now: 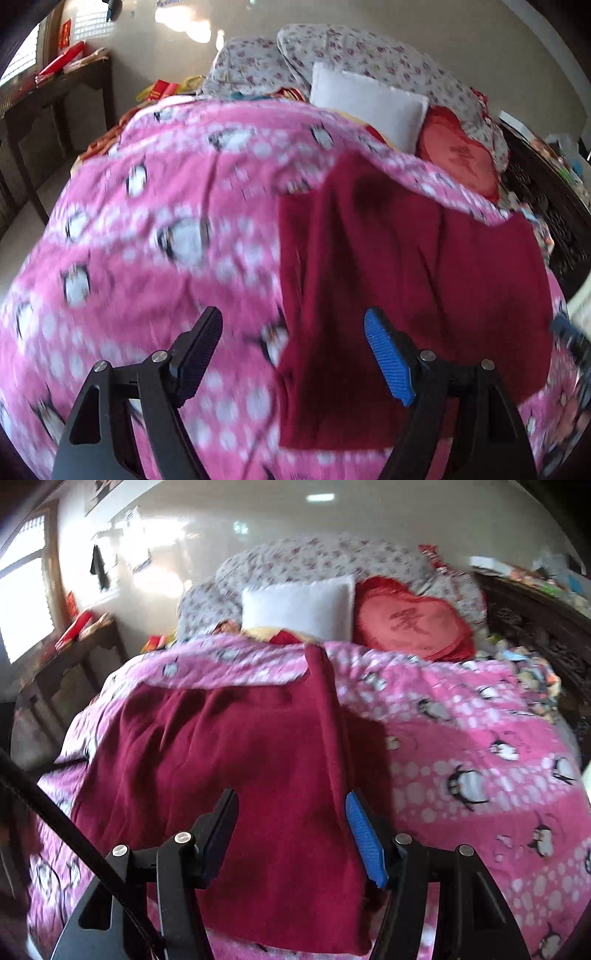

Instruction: Fold small clothes

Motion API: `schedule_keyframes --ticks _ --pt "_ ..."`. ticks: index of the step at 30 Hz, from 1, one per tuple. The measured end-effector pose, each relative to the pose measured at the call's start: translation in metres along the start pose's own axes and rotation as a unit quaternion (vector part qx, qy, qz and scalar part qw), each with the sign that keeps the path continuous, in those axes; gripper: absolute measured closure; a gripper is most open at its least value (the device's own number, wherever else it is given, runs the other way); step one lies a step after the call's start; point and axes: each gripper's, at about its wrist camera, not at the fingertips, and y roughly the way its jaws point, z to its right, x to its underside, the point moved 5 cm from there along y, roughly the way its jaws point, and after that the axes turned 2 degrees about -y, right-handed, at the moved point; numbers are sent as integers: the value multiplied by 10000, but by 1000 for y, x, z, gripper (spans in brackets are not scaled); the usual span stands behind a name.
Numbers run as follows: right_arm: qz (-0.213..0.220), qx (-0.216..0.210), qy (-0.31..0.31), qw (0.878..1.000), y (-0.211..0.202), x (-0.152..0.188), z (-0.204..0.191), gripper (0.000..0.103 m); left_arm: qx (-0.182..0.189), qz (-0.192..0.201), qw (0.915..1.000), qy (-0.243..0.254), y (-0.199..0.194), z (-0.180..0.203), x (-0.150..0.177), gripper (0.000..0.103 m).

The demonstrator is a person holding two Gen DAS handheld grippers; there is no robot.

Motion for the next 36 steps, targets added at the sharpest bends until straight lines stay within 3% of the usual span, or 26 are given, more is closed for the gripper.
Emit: schedule_keyframes --ticks 3,6,9,12,16,25,31,36 --pt "213 52 225 9995 -12 -6 6 37 -99 -23 9999 124 0 4 18 24" --pt "139 -81 123 9998 -13 -3 -2 37 -47 -6 9999 135 -2 6 26 24" --pt "-142 -69 -142 9998 2 6 -11 38 -25 -80 9999 61 5 5 28 24" --pt "-600 22 56 9982 35 22 1 38 -166 -148 9997 -19 17 0 32 24" --pt "-626 158 -45 9979 39 24 0 36 -20 -324 9992 -253 35 -9 39 21" --pt "-508 -306 -377 9975 21 -9 -64 36 -12 -147 9995 -272 8 -15 41 20" --pt "-541 -784 -434 9945 44 -21 -114 30 -25 23 9988 -484 -13 -28 43 19" --pt "-610 -924 -519 9925 70 -24 -147 30 138 -211 9961 -841 2 -40 53 19"
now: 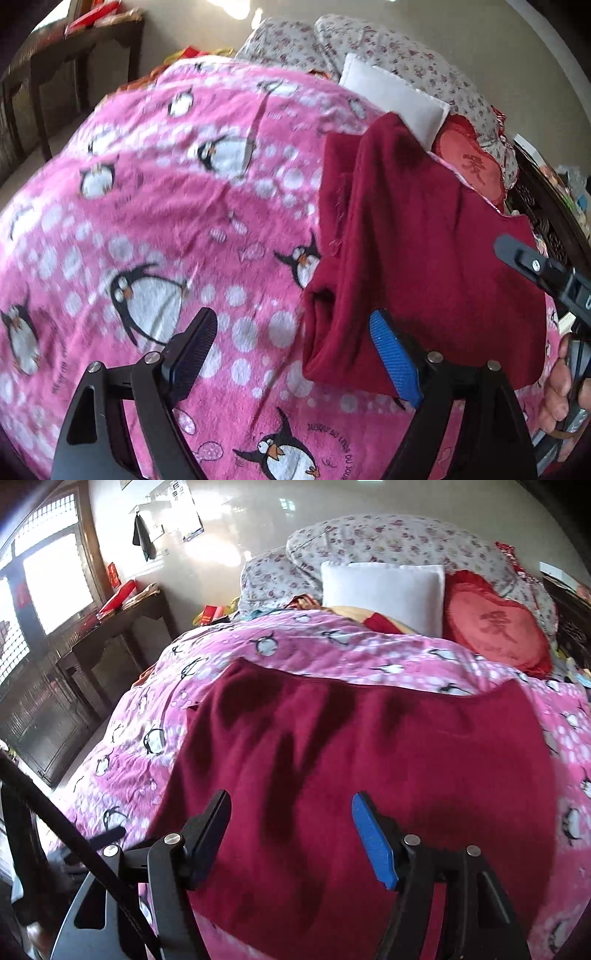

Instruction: Fold small clothes

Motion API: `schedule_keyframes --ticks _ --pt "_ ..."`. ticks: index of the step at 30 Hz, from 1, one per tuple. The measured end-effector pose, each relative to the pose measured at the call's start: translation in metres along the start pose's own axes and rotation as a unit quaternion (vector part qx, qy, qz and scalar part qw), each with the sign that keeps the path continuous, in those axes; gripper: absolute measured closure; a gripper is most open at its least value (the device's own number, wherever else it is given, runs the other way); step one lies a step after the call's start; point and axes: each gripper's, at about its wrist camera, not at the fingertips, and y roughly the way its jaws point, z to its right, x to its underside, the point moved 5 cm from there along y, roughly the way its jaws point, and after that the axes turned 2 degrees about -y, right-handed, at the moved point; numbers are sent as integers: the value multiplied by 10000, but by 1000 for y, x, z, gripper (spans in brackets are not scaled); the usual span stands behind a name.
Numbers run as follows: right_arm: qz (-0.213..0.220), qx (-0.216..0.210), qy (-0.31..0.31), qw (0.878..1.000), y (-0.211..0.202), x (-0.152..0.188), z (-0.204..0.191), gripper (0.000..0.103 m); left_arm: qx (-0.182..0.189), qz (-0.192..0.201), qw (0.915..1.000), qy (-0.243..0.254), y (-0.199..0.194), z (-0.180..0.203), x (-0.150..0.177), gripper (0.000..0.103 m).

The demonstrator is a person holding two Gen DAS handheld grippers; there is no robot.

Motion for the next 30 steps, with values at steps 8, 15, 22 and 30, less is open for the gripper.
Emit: schedule_keyframes --ticks 8,15,22,30 --pt "-63 74 -308 9995 43 -24 -27 34 126 13 9999 -100 10 -5 5 17" --pt "-382 0 -342 9987 93 -42 -47 42 157 44 9999 -52 12 -6 6 15" --pt "-412 -67 -356 9985 88 -42 -52 41 281 85 9995 -65 10 -8 6 15" --pt "-336 -78 -236 9991 69 -49 -57 21 488 47 9985 -236 1 -15 12 13"
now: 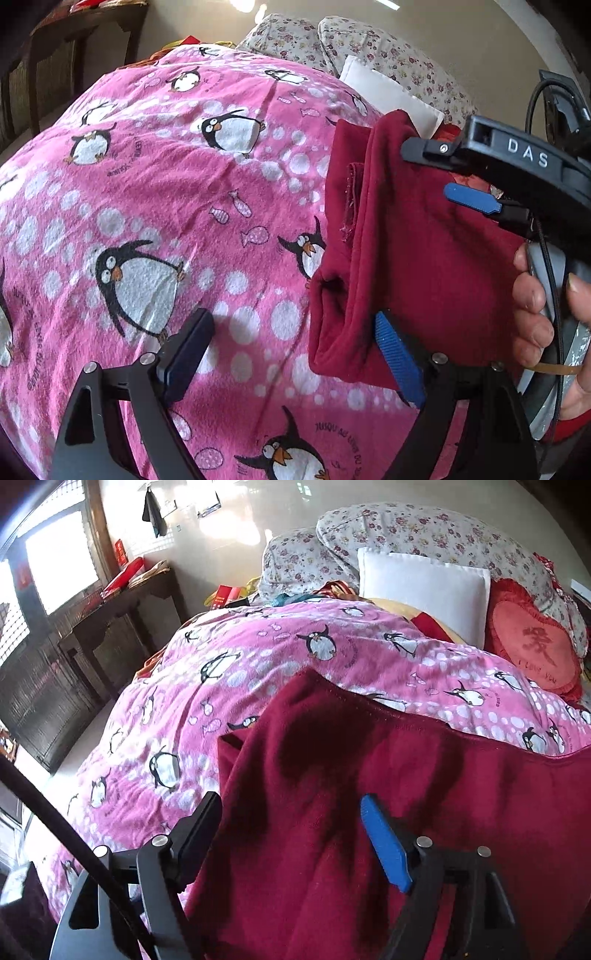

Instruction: Fold small clothes

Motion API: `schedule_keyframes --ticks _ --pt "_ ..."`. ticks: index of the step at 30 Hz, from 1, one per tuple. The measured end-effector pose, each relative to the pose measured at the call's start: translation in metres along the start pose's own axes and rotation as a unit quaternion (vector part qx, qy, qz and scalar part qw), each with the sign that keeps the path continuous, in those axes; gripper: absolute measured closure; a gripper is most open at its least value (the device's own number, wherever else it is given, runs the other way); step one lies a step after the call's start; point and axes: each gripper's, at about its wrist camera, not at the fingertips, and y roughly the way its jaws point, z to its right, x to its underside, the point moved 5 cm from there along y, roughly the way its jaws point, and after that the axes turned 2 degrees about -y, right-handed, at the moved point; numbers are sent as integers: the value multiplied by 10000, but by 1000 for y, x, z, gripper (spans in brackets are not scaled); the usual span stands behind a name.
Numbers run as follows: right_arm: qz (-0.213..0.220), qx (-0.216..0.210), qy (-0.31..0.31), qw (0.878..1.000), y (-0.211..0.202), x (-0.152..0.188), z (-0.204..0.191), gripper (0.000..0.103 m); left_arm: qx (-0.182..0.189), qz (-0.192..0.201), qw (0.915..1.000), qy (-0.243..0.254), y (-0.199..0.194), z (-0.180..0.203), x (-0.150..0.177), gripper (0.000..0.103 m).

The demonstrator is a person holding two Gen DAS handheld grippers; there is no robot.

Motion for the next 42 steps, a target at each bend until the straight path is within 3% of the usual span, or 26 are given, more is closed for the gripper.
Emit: schedule_keyframes --ticks 4,11,16,19,21,22,23,24,26,27,28,32,36,42 --pt "-9 82 -7 10000 1 -7 -3 15 139 14 9998 -141 -2 -1 3 8" --pt "-244 193 -259 9992 26 -17 -21 12 37 36 10000 -15 4 6 8 0" --pt "-529 450 -659 9954 53 -21 -41 7 -121 56 9999 95 12 13 10 0" --pt "-705 830 -1032 9887 71 -21 -47 6 -88 51 9999 98 16 14 8 0" --pt "-634 977 -1245 9854 77 -21 -47 17 -16 91 9999 110 16 15 6 0" --pt "-567 1111 -1342 9831 76 -20 -45 32 52 124 9998 154 18 17 4 0" --pt "-434 1062 -1438 9829 74 -19 -44 35 139 146 9996 220 18 19 2 6" --pt "-327 981 -1412 9846 69 -17 -42 40 178 152 9993 300 18 21 1 32" --pt "-202 791 -1319 9879 57 -16 -37 63 447 53 9985 309 20 25 0 71" --pt "-166 651 -1232 9901 49 -16 -35 70 730 -67 9970 239 21 26 -3 83" --pt "-139 386 -1071 9934 39 -17 -31 81 829 -87 9964 180 19 27 -2 83" --pt "151 11 -902 9958 -7 -19 -19 86 887 206 9946 490 -7 47 -2 86" --pt "500 -45 -831 9953 -60 -19 7 87 1117 379 9886 931 -32 85 -4 87" --pt "853 174 -662 9940 -126 -10 67 89 1513 229 9707 1853 -49 180 22 87"
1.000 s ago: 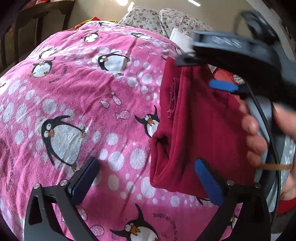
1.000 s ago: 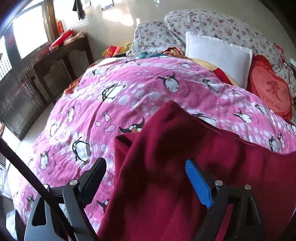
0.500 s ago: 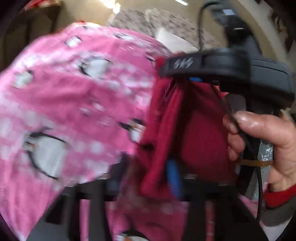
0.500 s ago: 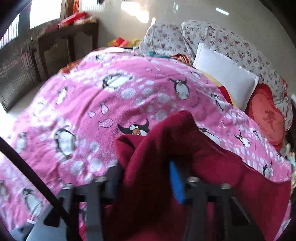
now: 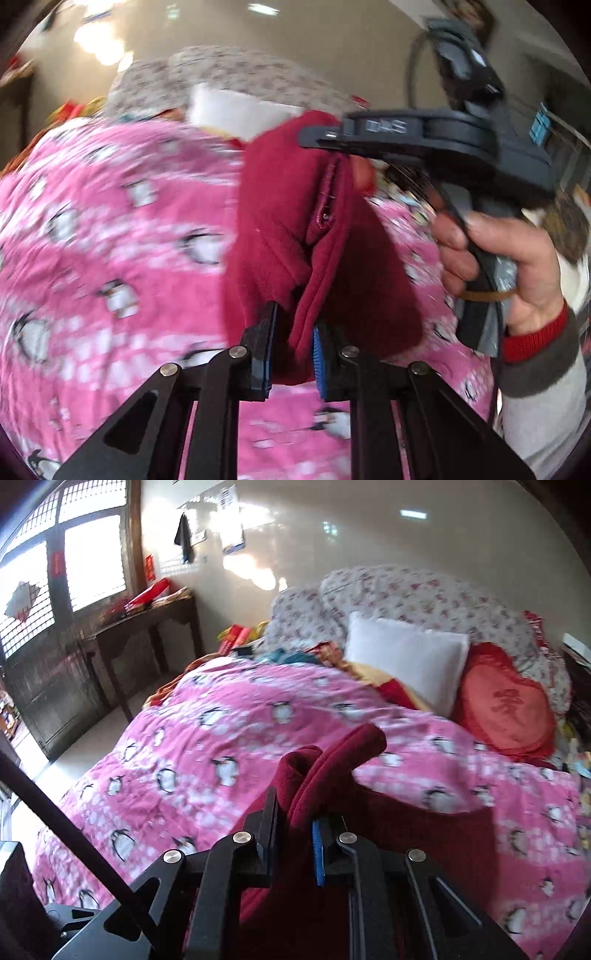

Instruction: Fold small clothes

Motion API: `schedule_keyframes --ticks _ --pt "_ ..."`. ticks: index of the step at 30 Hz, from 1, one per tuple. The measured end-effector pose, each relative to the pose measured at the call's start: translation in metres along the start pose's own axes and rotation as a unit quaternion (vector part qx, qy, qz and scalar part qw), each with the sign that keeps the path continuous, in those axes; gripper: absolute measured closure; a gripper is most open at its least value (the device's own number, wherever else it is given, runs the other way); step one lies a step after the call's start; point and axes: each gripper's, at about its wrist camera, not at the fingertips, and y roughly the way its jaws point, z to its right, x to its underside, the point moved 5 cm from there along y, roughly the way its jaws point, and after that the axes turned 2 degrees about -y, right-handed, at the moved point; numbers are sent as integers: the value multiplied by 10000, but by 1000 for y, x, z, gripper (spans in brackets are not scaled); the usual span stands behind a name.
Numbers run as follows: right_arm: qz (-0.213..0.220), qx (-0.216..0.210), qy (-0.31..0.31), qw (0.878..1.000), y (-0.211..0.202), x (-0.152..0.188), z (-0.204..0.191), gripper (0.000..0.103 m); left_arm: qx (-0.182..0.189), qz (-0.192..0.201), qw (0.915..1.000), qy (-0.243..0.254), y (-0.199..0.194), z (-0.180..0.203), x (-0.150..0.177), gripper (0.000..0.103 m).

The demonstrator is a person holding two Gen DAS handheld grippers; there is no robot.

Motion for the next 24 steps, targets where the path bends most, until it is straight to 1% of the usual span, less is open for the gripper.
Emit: schedule_keyframes --ticks 2,4,5,7,9,11,13,14,16,18,19,20,21,22,24 --pt "23 145 62 9999 -12 6 21 89 111 -127 9993 324 12 32 3 87" --pt "29 329 182 9993 -23 16 50 89 304 -338 9973 581 37 65 4 87" --pt "20 415 314 9986 -28 23 68 90 359 -415 9964 652 43 73 8 87" --pt "-6 552 505 9972 -31 35 96 90 421 -619 9939 810 68 95 14 87" --pt "-123 771 695 9945 -25 53 126 90 381 -859 9916 894 95 110 22 87" --pt "-261 775 969 9919 -13 67 146 90 239 -1072 9889 999 120 118 28 87" --pt "-480 821 1140 9889 8 83 164 90 188 -1175 9879 991 129 119 30 87" --pt "-544 781 1217 9880 16 88 167 89 204 -1196 9880 953 128 119 29 86" --pt "-463 641 1438 9864 20 94 175 87 365 -1192 9881 901 114 117 24 83" --pt "-365 578 1577 9851 12 93 178 75 445 -1261 9876 825 98 111 17 63" --pt "-297 589 1633 9844 6 92 179 68 479 -1238 9881 771 89 105 11 60" --pt "-234 612 1677 9837 -5 91 181 66 439 -1142 9895 774 78 102 5 54" --pt "-207 645 1701 9831 -12 91 182 63 284 -962 9912 865 67 94 -1 50" --pt "-171 687 1733 9823 -22 92 182 60 140 -845 9919 937 61 86 -6 48" --pt "-68 642 1745 9825 -42 97 178 57 -285 -590 9932 963 51 66 -17 42"
